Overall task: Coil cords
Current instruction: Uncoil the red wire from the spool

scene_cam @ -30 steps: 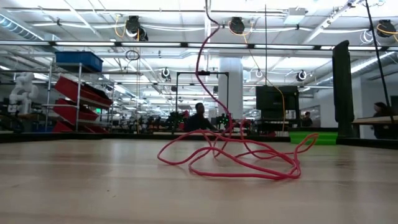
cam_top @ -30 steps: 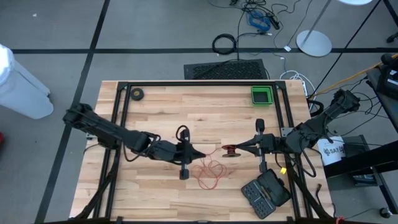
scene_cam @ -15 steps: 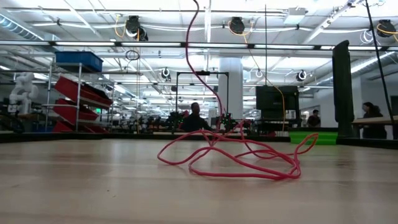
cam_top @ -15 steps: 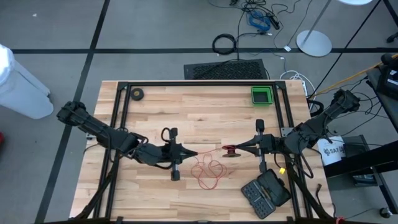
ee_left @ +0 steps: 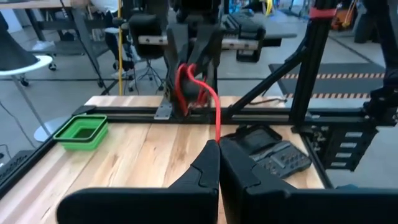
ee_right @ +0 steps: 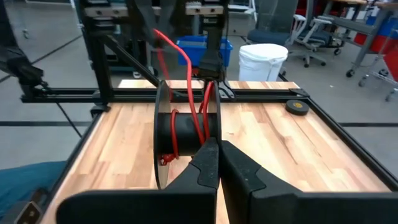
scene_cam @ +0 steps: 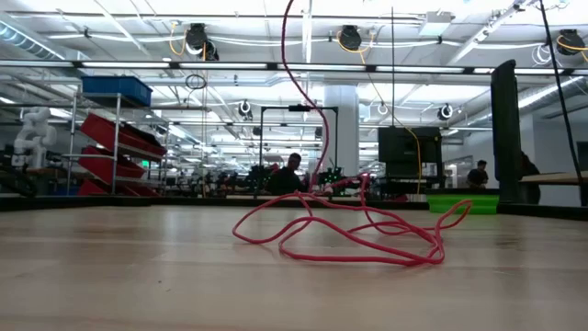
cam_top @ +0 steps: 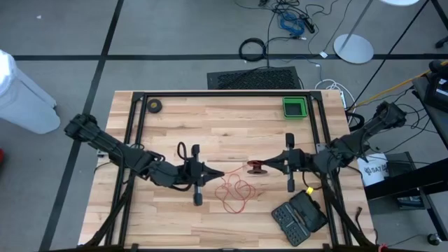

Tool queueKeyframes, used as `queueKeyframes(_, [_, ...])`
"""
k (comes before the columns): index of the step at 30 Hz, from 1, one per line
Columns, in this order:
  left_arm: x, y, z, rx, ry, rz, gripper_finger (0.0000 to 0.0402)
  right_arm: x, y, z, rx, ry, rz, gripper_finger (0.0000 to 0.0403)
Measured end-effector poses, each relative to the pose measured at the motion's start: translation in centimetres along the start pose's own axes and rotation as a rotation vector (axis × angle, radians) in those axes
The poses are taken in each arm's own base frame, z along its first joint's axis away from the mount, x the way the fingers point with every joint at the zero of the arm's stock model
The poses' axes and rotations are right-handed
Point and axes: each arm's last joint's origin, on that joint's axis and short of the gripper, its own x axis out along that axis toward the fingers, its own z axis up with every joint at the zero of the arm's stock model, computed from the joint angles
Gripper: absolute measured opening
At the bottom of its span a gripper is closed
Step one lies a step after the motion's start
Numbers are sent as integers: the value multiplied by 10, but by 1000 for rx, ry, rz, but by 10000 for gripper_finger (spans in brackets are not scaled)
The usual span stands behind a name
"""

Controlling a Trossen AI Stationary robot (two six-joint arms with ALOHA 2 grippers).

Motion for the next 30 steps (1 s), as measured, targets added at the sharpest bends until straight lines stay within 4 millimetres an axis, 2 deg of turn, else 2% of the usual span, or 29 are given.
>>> queueKeyframes(6, [17,-10,-3,17,-82,-18,1,11,-5,-3,27,20,-49,0])
queueKeyframes(12, [41,-16,-14,29,-121,-56,1,23,-8,-8,23,44,-90,0])
queueKeyframes(30, [94,-13,-52,31,-81,-341,1,24,-10,-5,16,26,-99,0])
